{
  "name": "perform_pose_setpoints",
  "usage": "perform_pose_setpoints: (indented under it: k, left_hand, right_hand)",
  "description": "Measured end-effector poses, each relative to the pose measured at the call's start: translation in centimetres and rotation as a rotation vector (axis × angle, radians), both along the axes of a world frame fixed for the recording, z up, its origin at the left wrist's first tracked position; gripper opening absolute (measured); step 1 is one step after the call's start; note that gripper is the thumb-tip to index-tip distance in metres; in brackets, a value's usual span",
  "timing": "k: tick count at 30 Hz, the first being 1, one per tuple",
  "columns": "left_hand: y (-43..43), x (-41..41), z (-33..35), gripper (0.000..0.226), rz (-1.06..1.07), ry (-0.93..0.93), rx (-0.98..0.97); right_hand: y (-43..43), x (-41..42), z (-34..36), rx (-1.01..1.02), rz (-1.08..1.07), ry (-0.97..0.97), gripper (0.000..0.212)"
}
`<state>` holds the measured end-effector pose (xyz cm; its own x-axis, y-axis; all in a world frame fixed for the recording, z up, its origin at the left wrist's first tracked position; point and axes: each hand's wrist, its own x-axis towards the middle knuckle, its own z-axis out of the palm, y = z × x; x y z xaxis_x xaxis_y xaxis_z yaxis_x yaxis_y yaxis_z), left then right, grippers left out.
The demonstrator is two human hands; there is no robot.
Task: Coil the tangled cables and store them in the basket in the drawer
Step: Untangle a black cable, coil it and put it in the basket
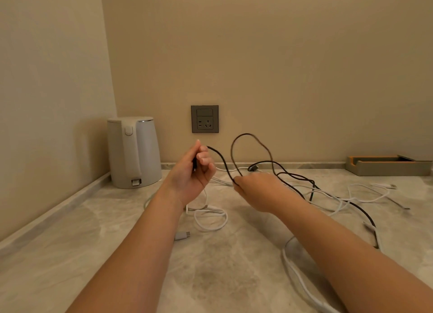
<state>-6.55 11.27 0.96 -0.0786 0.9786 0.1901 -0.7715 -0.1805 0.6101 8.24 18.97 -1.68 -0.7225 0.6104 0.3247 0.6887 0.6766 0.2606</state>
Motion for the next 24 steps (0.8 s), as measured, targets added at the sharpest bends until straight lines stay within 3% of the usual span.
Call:
perform_pose_setpoints:
  k: [7,11,15,18,21,24]
  left_hand:
    - [0.2,-0.2,0.0,0.039,0.229,-0.104,0.002]
    - [0.6,-0.2,0.0,0.044,0.34,-0.057,0.0]
    - [0.8,-0.2,-0.1,0.044,0.517,0.189,-0.039]
    - [0.9,0.2,-0.2,0.044,0.55,0.386,-0.073]
    - [0.5,1.0,-0.4,0.041,0.483,0.692,-0.123]
    - [0.0,1.8,-0.7,0.041,0.264,0.919,-0.122]
  right_hand:
    - [-3.9,-1.2,1.0,-0.213,0.126,-0.098,0.032]
    - [-5.9,-1.6,1.7,-0.268,0.245,-0.077,0.038]
    - [-5.9,-1.1,2.7,-0.319,0.373,0.145,0.02]
    - [-5.2,-0.4,3.2,-0.337,0.413,0.285,0.025]
    - [-4.8,0.0,3.6,-0.288,0.397,0.437,0.018]
    - [-4.1,0.5,3.7,-0.179,0.299,0.512,0.01]
